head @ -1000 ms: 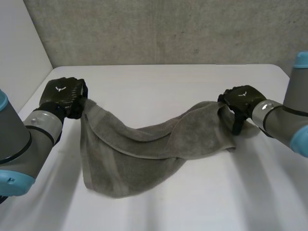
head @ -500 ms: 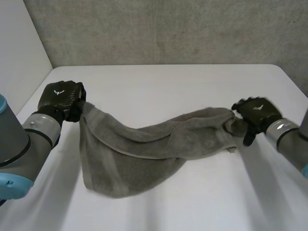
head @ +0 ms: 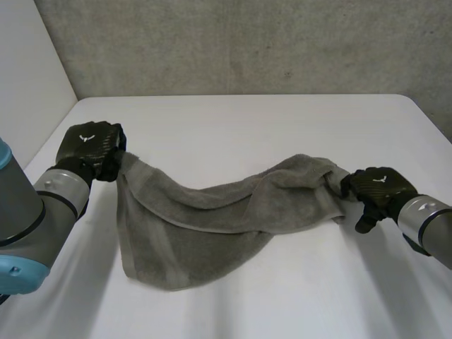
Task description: Fold the towel.
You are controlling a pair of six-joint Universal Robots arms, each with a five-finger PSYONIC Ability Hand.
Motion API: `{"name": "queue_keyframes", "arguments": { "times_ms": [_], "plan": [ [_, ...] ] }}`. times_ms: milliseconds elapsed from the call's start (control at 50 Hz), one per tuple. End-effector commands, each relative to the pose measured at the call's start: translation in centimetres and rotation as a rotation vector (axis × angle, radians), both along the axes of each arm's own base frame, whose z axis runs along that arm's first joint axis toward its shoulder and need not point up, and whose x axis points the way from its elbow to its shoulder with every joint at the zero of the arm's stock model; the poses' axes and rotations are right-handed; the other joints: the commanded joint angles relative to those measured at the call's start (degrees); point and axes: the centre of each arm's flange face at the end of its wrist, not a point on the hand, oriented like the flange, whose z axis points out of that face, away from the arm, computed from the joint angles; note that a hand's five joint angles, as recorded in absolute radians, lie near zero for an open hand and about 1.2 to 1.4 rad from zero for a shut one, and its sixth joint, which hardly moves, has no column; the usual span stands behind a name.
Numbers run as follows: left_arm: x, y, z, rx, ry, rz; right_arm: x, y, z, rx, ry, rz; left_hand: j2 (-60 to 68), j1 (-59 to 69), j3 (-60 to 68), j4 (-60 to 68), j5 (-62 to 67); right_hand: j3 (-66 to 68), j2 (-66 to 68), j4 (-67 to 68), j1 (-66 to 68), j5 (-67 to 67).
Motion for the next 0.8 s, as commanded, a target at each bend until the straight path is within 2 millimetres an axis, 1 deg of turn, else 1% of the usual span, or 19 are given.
{"name": "queue_keyframes", "arguments": {
  "times_ms": [20,60,160,400,460,480,500,520,540,560,600,620,640,660,700,720,760,780,800],
  "plan": [
    [0.0,0.0,-0.2,0.005,-0.001,0.000,0.7,-1.0,-2.0,-0.027,-0.023,0.043,10.4,13.3,10.3,10.2,11.3,6.5,6.6,6.5,11.5,7.7],
    [0.0,0.0,-0.2,0.005,-0.001,0.000,1.1,-1.4,-2.5,-0.051,-0.024,0.057,10.4,13.3,10.3,10.2,11.3,9.7,9.8,9.6,14.7,10.8],
    [0.0,0.0,-0.2,0.008,-0.002,0.000,1.5,-2.1,-3.4,-0.057,-0.025,0.066,10.4,13.3,10.3,10.2,11.3,10.4,10.5,10.3,15.4,11.5],
    [0.0,0.0,-0.3,0.008,-0.002,0.001,3.1,-2.7,-5.0,-0.049,-0.022,0.103,10.4,13.3,10.3,10.2,11.3,10.0,10.1,10.0,15.1,11.2],
    [0.0,0.0,-0.4,0.011,-0.003,0.001,3.5,-2.9,-5.2,-0.052,-0.021,0.109,10.4,13.3,10.3,10.2,11.3,12.9,13.0,12.8,17.9,14.1],
    [0.0,0.0,-0.4,0.011,-0.003,0.001,3.5,-3.1,-5.2,-0.062,-0.020,0.105,10.4,13.3,10.3,10.2,11.3,24.0,24.1,24.0,29.1,25.2],
    [0.0,0.0,-0.4,0.011,-0.003,0.001,3.5,-3.1,-5.2,-0.063,-0.020,0.105,10.4,13.3,10.3,10.2,11.3,24.1,24.3,24.1,29.2,25.3],
    [0.0,0.0,-0.4,0.011,-0.003,0.001,3.5,-3.4,-5.0,-0.081,-0.019,0.098,10.4,13.3,10.3,10.2,11.3,40.6,40.7,40.6,45.7,41.8],
    [0.0,0.0,-0.4,0.011,-0.003,0.001,3.4,-3.8,-4.5,-0.113,-0.019,0.082,10.4,13.3,10.3,10.2,11.3,45.9,46.0,45.9,51.0,47.1],
    [0.0,0.0,-0.4,0.012,-0.003,0.001,3.4,-3.8,-4.5,-0.113,-0.019,0.082,10.4,13.3,10.3,10.2,11.3,46.0,46.1,45.9,51.0,47.1],
    [0.1,0.0,-0.4,0.012,-0.005,0.003,3.1,-4.4,-2.7,-0.181,-0.011,0.044,10.4,13.3,10.3,10.2,11.3,46.0,46.1,45.9,51.0,47.1],
    [0.0,0.0,-0.3,0.009,-0.004,0.001,3.1,-4.4,-2.7,-0.182,-0.011,0.044,10.4,13.3,10.3,10.2,11.3,46.0,46.1,45.9,51.0,47.1],
    [0.0,0.0,-0.3,0.009,-0.004,0.001,2.8,-4.6,-1.0,-0.225,-0.010,0.025,10.4,13.3,10.3,10.2,11.3,46.0,46.1,45.9,51.0,47.1],
    [0.1,0.0,-0.2,0.010,-0.006,0.001,2.8,-4.6,-1.0,-0.225,-0.010,0.025,10.4,13.3,10.3,10.2,11.3,46.0,46.1,45.9,51.0,47.1],
    [0.0,0.1,0.1,0.002,-0.005,-0.001,2.7,-4.6,2.7,-0.314,-0.012,0.018,10.4,13.3,10.3,10.2,11.3,46.0,46.1,45.9,51.0,47.1],
    [0.0,0.1,0.5,0.000,-0.006,-0.002,2.7,-4.6,2.7,-0.315,-0.012,0.018,10.4,13.3,10.3,10.2,11.3,46.0,46.1,45.9,51.0,47.1],
    [0.0,0.3,1.0,-0.007,-0.009,-0.003,2.5,-3.5,5.5,-0.303,-0.006,0.028,10.4,13.3,10.3,10.2,11.3,46.0,46.1,45.9,51.0,47.1],
    [0.1,0.7,2.1,-0.023,-0.020,-0.004,2.5,-3.5,5.5,-0.303,-0.006,0.028,10.4,13.3,10.3,10.2,11.3,46.0,46.1,45.9,51.0,47.1],
    [0.1,0.7,2.1,-0.023,-0.020,-0.004,2.4,-2.9,7.1,-0.285,0.009,0.039,10.4,13.3,10.3,10.2,11.3,46.0,46.1,45.9,51.0,47.1]
  ]
}}
